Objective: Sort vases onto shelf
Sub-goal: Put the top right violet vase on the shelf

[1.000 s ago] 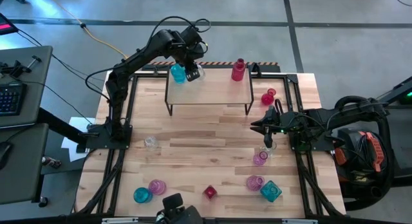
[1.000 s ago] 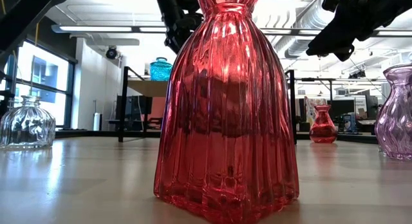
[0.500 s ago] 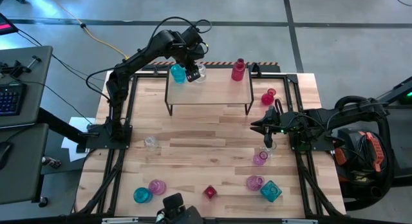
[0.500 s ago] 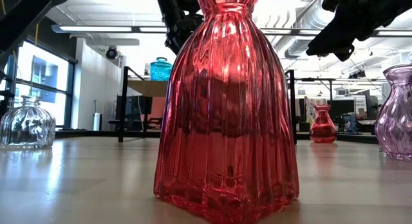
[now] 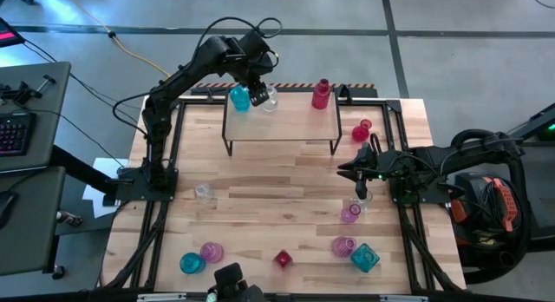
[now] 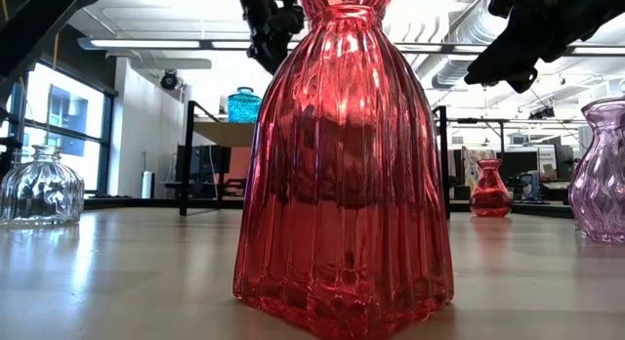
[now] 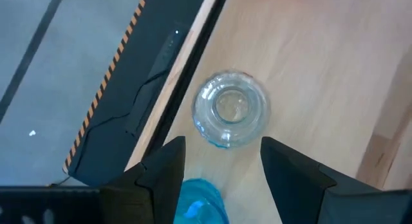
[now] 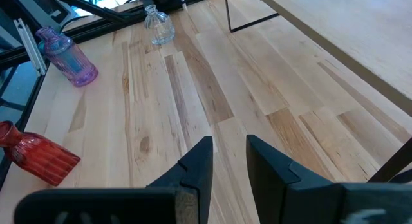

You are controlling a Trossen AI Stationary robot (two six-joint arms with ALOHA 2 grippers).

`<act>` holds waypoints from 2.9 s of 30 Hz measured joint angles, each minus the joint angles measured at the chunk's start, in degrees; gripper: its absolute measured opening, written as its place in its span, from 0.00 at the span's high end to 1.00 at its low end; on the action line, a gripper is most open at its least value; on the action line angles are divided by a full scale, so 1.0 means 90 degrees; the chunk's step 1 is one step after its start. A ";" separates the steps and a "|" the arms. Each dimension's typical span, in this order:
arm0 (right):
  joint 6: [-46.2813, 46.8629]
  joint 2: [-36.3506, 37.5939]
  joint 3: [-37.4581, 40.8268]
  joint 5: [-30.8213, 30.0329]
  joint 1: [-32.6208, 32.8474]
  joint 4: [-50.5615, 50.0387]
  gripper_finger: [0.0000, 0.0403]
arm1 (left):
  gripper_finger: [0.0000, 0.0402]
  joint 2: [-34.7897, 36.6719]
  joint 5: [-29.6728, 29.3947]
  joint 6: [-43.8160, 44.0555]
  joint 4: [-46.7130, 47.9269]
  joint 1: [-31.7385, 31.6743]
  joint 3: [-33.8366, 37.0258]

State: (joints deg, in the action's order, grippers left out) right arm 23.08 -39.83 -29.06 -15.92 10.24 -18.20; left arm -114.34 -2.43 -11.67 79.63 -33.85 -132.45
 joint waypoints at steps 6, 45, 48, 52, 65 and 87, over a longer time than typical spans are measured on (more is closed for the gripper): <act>0.0001 0.0000 -0.0002 0.0000 -0.0002 -0.0001 0.82 | 0.52 0.0077 0.0013 0.0372 0.0717 0.0267 -0.0249; -0.1604 0.0352 -0.0017 0.7288 0.0085 -0.0818 0.82 | 0.52 0.0442 0.0753 0.0963 0.1154 0.3035 -0.0239; -0.1151 0.0352 -0.0017 0.7286 0.0085 -0.0814 0.82 | 0.52 0.0442 0.0740 0.1020 0.1154 0.3091 -0.0238; -0.0789 0.0352 -0.0017 0.7108 0.0085 -0.0814 0.82 | 0.52 0.0442 0.0740 0.1112 0.1154 0.3179 -0.0237; -0.0538 0.0350 -0.0017 0.4007 0.0085 0.0117 0.82 | 0.52 0.0442 0.0701 0.1109 0.1154 0.3414 -0.0234; 0.0744 0.0340 -0.0015 0.0294 0.0070 -0.0027 0.82 | 0.52 0.0704 0.0682 0.1067 0.1138 0.3391 0.0038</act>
State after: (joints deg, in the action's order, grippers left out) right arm 29.77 -36.77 -29.19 -13.28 10.87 -18.44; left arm -108.01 3.70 -2.07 89.87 -3.33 -132.11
